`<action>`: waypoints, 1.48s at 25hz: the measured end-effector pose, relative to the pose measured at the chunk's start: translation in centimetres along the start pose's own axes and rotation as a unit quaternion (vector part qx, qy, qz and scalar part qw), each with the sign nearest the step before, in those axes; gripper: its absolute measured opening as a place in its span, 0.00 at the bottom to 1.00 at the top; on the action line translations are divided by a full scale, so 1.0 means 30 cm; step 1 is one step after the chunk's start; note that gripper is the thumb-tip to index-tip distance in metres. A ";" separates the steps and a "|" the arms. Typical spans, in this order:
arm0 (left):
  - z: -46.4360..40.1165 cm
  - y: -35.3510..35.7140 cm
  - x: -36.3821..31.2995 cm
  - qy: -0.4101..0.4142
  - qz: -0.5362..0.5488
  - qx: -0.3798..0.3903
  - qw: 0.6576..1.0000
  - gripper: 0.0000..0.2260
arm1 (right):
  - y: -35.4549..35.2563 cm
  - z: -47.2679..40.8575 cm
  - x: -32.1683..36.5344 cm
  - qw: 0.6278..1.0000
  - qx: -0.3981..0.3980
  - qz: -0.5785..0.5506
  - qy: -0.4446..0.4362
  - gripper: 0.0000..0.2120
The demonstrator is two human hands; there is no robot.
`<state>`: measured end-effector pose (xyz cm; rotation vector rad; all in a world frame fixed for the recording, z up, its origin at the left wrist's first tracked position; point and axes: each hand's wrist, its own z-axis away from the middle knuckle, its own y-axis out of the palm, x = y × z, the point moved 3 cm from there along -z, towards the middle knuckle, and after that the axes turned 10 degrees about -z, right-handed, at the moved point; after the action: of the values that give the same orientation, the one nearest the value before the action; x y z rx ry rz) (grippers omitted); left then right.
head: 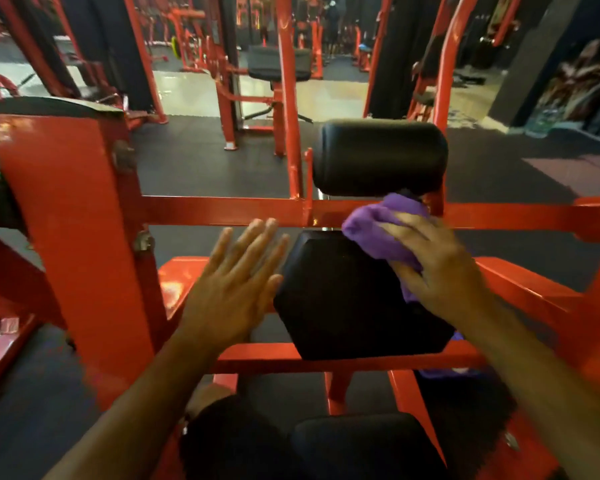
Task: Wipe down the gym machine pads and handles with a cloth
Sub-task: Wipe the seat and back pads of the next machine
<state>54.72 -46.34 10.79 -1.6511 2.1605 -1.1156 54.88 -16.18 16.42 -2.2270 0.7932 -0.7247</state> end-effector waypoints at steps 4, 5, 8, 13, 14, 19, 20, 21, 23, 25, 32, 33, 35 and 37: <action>0.084 -0.086 0.128 -0.100 -0.044 -0.054 0.993 0.27 | 0.240 -0.265 0.054 0.976 0.150 0.122 -0.105 0.19; 0.104 -0.095 0.131 -0.107 -0.054 -0.065 0.991 0.27 | 0.285 -0.285 0.071 0.968 0.176 0.144 -0.110 0.18; 0.158 -0.095 0.210 -0.173 -0.084 -0.075 0.978 0.28 | 0.329 -0.315 0.096 0.949 0.229 0.178 -0.124 0.20; 0.196 -0.074 0.259 -0.207 -0.080 -0.086 0.971 0.28 | 0.350 -0.298 0.111 0.939 0.201 0.234 -0.154 0.18; 0.190 -0.073 0.262 -0.213 -0.082 -0.087 0.970 0.28 | 0.357 -0.287 0.112 0.939 0.190 0.240 -0.154 0.18; 0.191 -0.078 0.261 -0.204 -0.093 -0.098 0.970 0.30 | 0.368 -0.233 0.117 0.945 0.138 0.214 -0.207 0.17; 0.189 -0.085 0.262 -0.208 -0.096 -0.094 0.969 0.31 | 0.375 -0.237 0.119 0.940 0.154 0.208 -0.222 0.17; 0.188 -0.092 0.262 -0.208 -0.103 -0.091 0.968 0.30 | 0.377 -0.248 0.120 0.934 0.174 0.210 -0.231 0.17; 0.180 -0.104 0.260 -0.207 -0.124 -0.085 0.967 0.27 | 0.374 -0.294 0.127 0.917 0.225 0.225 -0.240 0.17; 0.174 -0.111 0.259 -0.209 -0.135 -0.081 0.965 0.28 | 0.376 -0.349 0.148 0.893 0.303 0.242 -0.227 0.16; 0.185 -0.088 0.235 -0.227 -0.146 -0.100 0.958 0.29 | 0.551 -0.306 0.326 0.807 0.481 0.224 -0.258 0.09; 0.184 -0.087 0.236 -0.236 -0.140 -0.102 0.956 0.29 | 0.550 -0.288 0.348 0.794 0.496 0.224 -0.271 0.10; 0.183 -0.094 0.239 -0.247 -0.122 -0.097 0.956 0.32 | 0.517 -0.317 0.355 0.784 0.516 0.225 -0.263 0.13; 0.198 -0.088 0.247 -0.240 -0.106 -0.087 0.961 0.33 | 0.468 -0.411 0.297 0.779 0.532 0.249 -0.218 0.14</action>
<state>57.45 -55.80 10.45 -2.0144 1.8382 -0.4964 47.85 -35.65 16.43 -0.9992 0.4827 -0.2317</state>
